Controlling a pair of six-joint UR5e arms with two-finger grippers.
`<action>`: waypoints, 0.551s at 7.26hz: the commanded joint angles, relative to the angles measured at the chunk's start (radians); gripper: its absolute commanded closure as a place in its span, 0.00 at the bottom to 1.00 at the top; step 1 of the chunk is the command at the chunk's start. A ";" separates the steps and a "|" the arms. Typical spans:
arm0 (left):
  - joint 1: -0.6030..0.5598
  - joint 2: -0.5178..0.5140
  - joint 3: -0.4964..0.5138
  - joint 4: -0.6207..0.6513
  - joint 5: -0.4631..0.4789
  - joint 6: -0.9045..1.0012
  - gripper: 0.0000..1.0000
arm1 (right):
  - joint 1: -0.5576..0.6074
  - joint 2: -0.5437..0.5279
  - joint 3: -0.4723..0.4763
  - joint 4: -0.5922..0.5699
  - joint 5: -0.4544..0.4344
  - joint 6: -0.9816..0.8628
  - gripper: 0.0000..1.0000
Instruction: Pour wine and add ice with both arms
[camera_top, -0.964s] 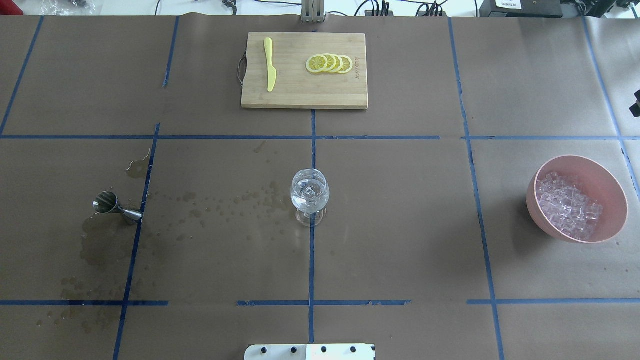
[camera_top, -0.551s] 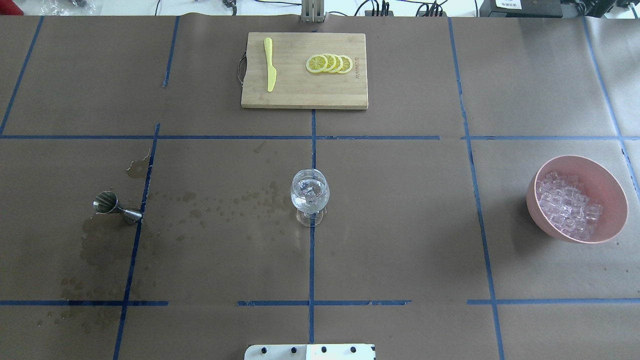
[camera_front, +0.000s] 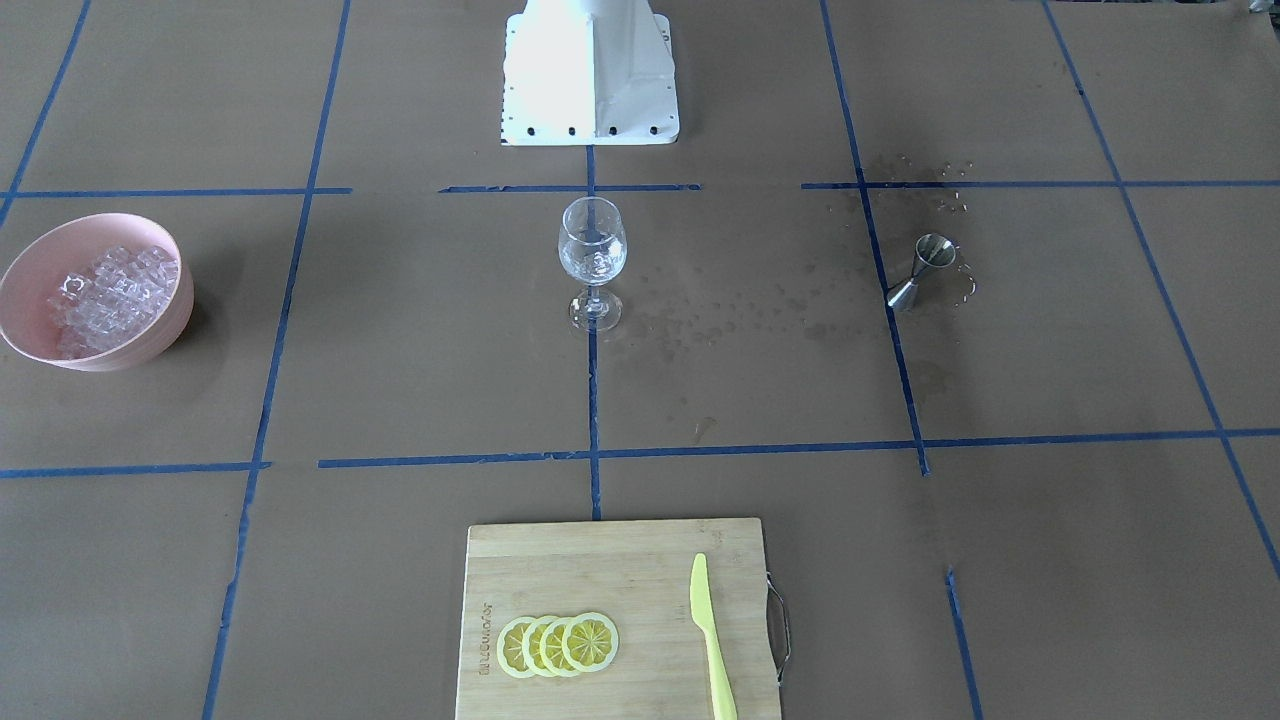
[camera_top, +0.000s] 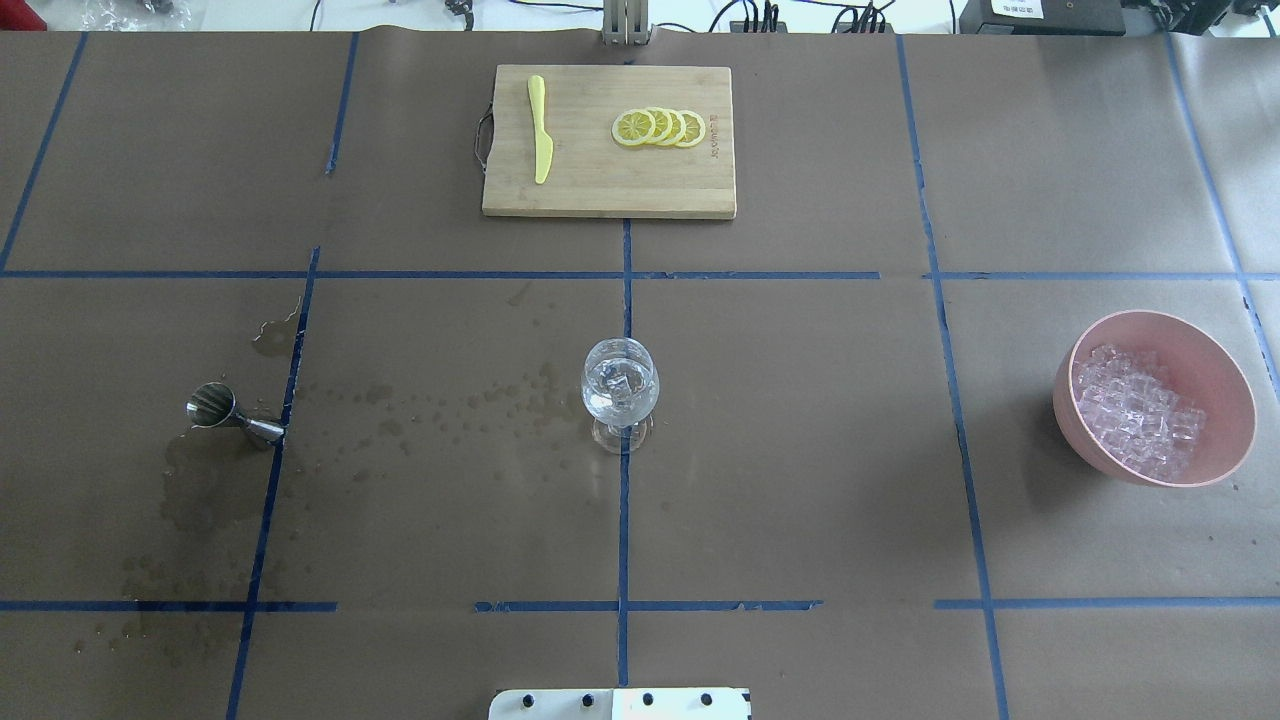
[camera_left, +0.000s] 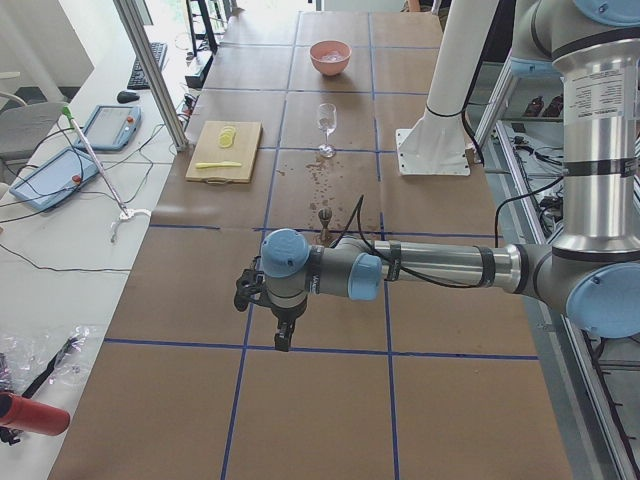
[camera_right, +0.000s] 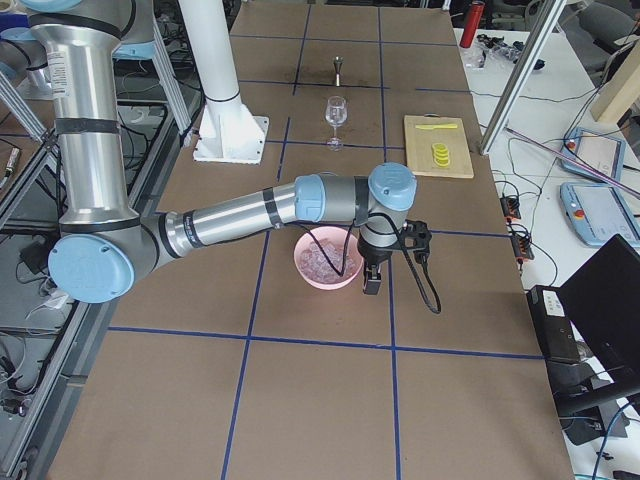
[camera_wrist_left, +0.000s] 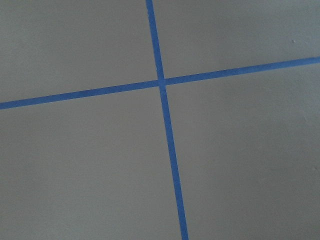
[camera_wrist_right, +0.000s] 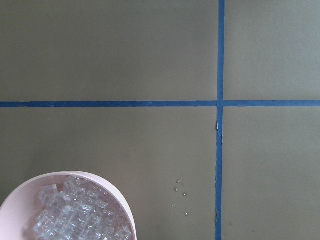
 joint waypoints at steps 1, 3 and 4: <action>-0.028 -0.015 -0.002 0.007 -0.001 -0.003 0.00 | 0.014 -0.035 -0.071 0.114 0.026 0.000 0.00; -0.030 -0.015 -0.010 0.007 -0.001 -0.003 0.00 | 0.014 -0.040 -0.076 0.119 0.031 0.003 0.00; -0.030 -0.015 -0.008 0.007 -0.001 -0.003 0.00 | 0.014 -0.044 -0.109 0.148 0.028 -0.001 0.00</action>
